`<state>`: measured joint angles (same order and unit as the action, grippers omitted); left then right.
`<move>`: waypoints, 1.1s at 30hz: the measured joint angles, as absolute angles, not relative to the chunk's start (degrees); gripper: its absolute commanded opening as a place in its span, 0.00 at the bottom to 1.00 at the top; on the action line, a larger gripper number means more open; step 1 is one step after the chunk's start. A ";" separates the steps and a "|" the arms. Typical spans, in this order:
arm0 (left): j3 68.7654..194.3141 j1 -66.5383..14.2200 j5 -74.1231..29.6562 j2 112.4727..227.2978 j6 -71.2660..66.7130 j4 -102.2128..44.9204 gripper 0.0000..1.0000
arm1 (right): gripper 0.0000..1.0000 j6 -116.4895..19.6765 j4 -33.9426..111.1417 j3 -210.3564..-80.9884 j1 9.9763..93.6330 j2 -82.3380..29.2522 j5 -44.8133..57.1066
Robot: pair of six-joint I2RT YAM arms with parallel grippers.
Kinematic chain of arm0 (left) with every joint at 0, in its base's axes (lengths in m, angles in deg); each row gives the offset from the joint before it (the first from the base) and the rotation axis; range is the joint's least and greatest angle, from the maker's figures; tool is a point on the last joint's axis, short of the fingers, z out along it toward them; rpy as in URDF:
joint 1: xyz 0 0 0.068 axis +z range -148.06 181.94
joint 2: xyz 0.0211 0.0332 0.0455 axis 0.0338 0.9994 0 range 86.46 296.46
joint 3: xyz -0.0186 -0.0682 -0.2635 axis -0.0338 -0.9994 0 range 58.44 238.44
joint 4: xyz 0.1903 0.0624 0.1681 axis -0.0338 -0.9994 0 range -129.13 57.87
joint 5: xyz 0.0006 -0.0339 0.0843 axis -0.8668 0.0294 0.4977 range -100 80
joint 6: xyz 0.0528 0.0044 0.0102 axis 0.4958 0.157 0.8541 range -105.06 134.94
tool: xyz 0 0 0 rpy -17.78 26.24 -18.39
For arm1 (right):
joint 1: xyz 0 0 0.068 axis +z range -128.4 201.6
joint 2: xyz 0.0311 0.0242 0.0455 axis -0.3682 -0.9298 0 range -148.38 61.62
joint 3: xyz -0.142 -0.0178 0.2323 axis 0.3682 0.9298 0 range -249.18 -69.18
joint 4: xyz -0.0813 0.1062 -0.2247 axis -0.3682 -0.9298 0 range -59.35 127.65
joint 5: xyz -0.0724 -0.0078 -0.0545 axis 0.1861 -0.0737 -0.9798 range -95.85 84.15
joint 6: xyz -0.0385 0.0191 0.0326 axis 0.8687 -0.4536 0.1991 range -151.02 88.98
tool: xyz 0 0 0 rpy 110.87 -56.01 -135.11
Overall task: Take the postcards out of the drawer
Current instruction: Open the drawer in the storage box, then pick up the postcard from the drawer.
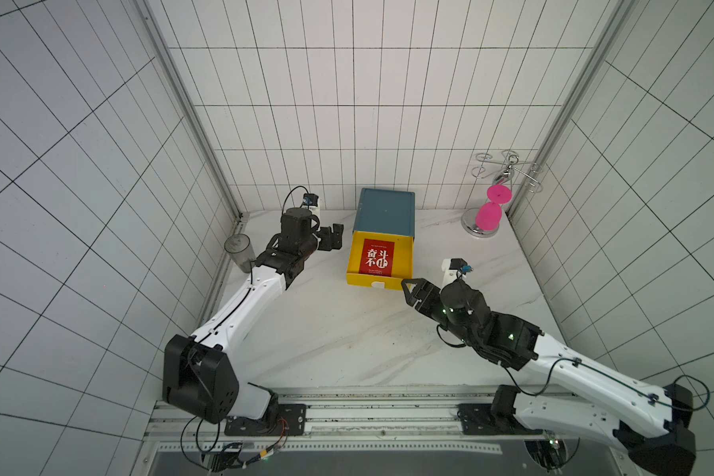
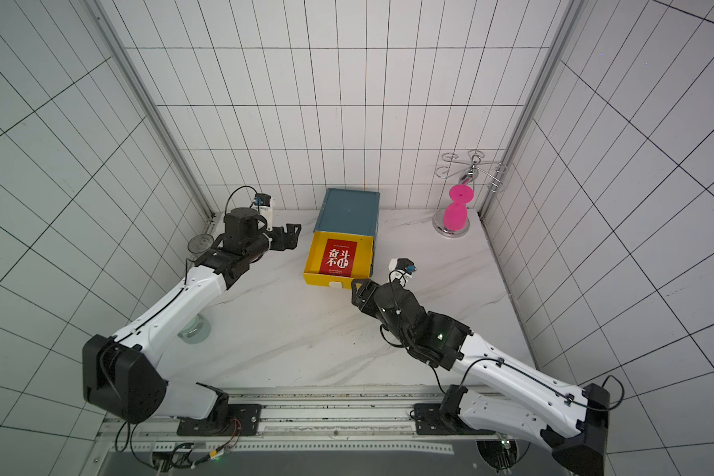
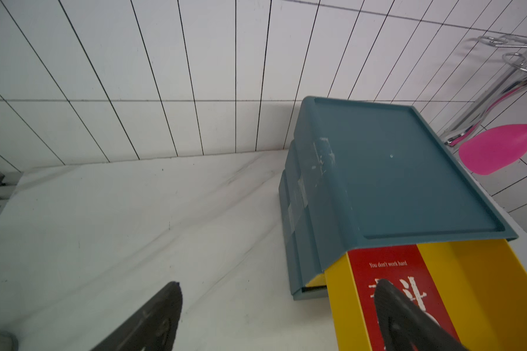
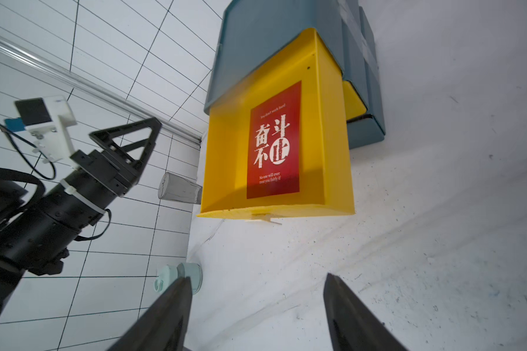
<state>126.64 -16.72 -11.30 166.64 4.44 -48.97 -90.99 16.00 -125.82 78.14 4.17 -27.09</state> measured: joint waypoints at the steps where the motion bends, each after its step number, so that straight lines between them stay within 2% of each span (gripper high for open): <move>1: 125.31 -16.76 -11.52 165.65 4.14 -49.43 0.92 | 0.74 -89.11 13.92 -129.06 77.63 2.53 -26.85; 5: 123.14 -16.93 -12.38 163.10 3.59 -50.78 0.90 | 0.76 -82.29 8.55 -139.66 72.87 -4.92 -22.82; 13: 121.70 -18.14 -15.70 160.21 3.30 -52.82 0.89 | 0.81 -74.31 -0.90 -152.47 65.46 -19.28 -14.82; 33: 120.96 -18.64 -20.64 159.19 4.00 -54.04 0.88 | 0.93 -72.08 -6.78 -167.68 62.86 -39.78 -11.55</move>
